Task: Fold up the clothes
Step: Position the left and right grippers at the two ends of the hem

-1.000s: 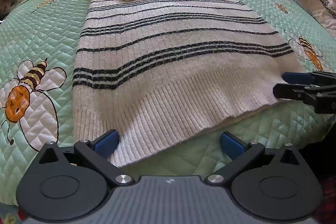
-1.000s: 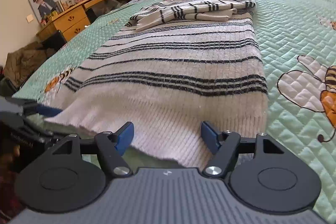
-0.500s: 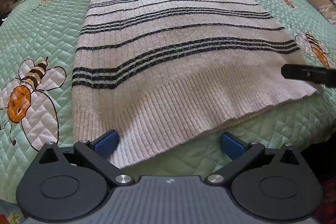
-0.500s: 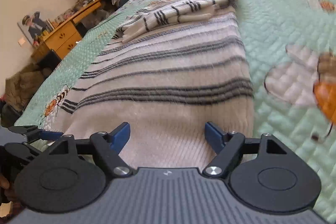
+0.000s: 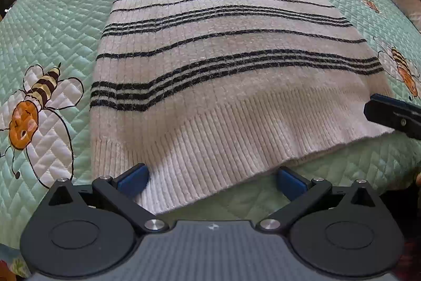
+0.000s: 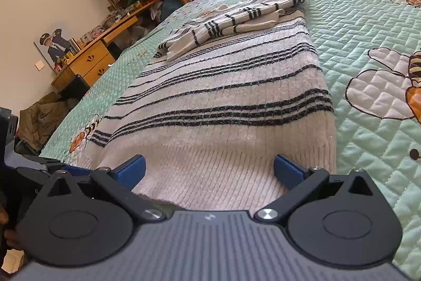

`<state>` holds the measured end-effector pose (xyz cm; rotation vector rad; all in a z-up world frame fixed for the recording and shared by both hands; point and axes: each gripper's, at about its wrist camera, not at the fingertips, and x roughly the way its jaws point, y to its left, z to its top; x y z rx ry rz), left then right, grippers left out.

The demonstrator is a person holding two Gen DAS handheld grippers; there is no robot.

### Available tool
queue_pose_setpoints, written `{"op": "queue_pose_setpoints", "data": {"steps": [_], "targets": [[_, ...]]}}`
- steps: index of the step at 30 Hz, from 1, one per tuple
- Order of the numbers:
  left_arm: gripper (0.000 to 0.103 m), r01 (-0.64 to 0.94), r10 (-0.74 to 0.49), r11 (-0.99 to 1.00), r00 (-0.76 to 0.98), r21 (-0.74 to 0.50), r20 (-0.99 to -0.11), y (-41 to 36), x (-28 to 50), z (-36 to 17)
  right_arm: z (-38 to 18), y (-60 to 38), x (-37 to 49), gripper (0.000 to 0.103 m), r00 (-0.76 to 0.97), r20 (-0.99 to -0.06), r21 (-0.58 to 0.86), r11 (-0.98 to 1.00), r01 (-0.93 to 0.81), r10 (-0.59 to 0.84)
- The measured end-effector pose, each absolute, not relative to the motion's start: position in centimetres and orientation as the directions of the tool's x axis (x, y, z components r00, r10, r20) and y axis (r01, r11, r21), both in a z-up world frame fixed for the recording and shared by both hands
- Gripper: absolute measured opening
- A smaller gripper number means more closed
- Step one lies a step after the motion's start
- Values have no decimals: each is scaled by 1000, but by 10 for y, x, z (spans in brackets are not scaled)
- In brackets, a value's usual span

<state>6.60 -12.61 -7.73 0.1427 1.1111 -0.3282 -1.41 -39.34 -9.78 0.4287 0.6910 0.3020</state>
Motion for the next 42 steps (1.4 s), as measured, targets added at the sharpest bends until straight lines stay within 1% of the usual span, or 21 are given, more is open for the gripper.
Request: {"op": "queue_pose_setpoints", "data": {"steps": [5,8,10,11,13,15,16,17,18,19,20,21,23,24,28,33,38,42], "targets": [[102,283,-230,952,401,-119,-887,-116,70,-68,-92,-397,-12,102,743,-535,485,866,-120,402],[99,258,-264,952,412,-166,-872,-109,72,-54,-86,-401,-9,102,756,-523,491,864,-112,395],[99,255,-264,953,442,-162,-857,-108,75,-43,-83,-403,-7,101,764,-515,495,862,-106,390],[99,255,-251,956,459,-145,-852,-109,78,-39,-81,-404,-7,99,768,-511,497,862,-104,387],[99,247,-230,961,469,-123,-853,-110,87,-39,-77,-407,-5,98,776,-503,501,860,-98,382],[99,239,-244,959,439,-149,-865,-110,97,-49,-73,-409,-3,94,784,-494,505,858,-93,376],[99,238,-259,956,410,-171,-875,-111,101,-57,-72,-411,-2,88,785,-494,508,857,-88,373],[99,230,-260,956,386,-180,-885,-111,104,-67,-80,-412,-1,85,773,-516,511,857,-68,369],[102,236,-253,957,386,-170,-887,-112,102,-73,-87,-414,1,83,760,-538,513,857,-48,364],[102,253,-247,955,400,-153,-883,-114,98,-75,-94,-416,2,77,750,-554,517,855,-30,361],[102,272,-237,953,407,-131,-882,-117,95,-76,-99,-420,-1,71,756,-544,530,847,-28,365],[102,284,-231,952,409,-118,-883,-118,94,-75,-102,-423,-6,70,766,-527,541,841,-32,368],[102,295,-229,949,408,-110,-884,-119,94,-73,-103,-428,-6,64,763,-523,556,831,-31,379],[102,292,-233,949,407,-117,-883,-119,94,-72,-103,-429,-6,63,762,-525,558,829,-28,380],[101,267,-269,949,410,-167,-871,-114,98,-63,-101,-430,-6,63,759,-529,560,828,-24,380],[100,269,-305,943,453,-198,-838,-111,103,-48,-94,-438,-4,65,771,-499,599,800,-23,396],[100,290,-282,946,504,-147,-816,-121,116,-39,-79,-448,13,65,803,-460,598,801,-36,379],[101,305,-268,946,533,-113,-802,-133,137,-38,-70,-452,44,67,816,-453,560,827,-53,359]]}}
